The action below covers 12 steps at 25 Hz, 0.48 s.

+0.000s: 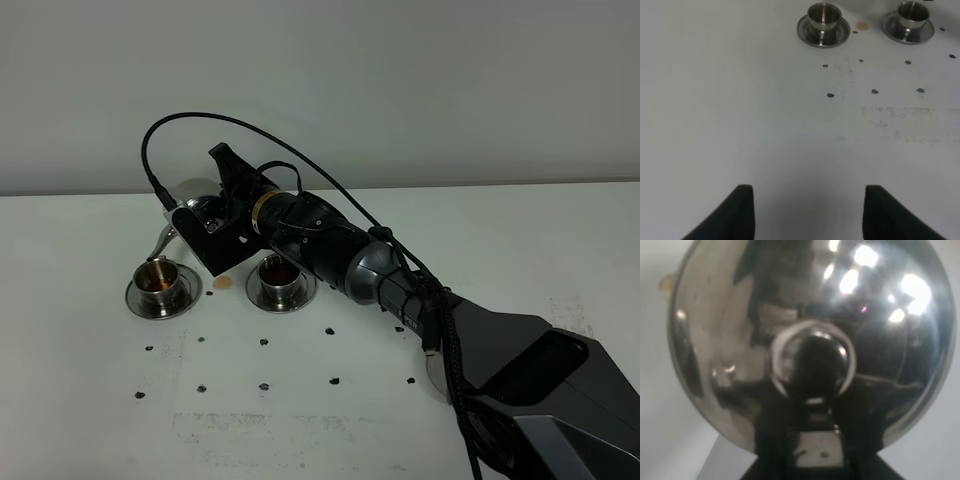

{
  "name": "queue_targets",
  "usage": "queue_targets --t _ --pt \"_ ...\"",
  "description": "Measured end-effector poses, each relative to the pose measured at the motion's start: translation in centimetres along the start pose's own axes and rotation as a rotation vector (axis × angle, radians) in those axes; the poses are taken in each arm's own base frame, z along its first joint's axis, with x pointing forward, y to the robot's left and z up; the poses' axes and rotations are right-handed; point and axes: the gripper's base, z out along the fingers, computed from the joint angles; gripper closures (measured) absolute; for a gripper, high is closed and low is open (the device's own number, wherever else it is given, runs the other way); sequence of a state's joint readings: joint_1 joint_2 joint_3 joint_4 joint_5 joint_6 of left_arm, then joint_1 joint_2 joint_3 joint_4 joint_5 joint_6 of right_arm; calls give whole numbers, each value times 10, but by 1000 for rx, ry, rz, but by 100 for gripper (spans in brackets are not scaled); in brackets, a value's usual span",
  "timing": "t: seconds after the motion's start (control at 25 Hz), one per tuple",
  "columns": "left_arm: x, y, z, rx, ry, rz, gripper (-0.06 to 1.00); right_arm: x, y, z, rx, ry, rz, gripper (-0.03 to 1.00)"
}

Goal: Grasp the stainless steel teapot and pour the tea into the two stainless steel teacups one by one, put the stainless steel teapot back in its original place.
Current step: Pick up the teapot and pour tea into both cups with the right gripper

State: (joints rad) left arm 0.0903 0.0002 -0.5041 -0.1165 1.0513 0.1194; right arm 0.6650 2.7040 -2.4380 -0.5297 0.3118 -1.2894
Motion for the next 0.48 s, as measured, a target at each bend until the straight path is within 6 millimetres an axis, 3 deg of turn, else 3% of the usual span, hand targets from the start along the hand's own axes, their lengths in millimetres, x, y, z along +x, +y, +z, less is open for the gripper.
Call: queue_targets --t 0.48 --pt "0 0 0 0 0 0 41 -3 -1 0 1 -6 2 76"
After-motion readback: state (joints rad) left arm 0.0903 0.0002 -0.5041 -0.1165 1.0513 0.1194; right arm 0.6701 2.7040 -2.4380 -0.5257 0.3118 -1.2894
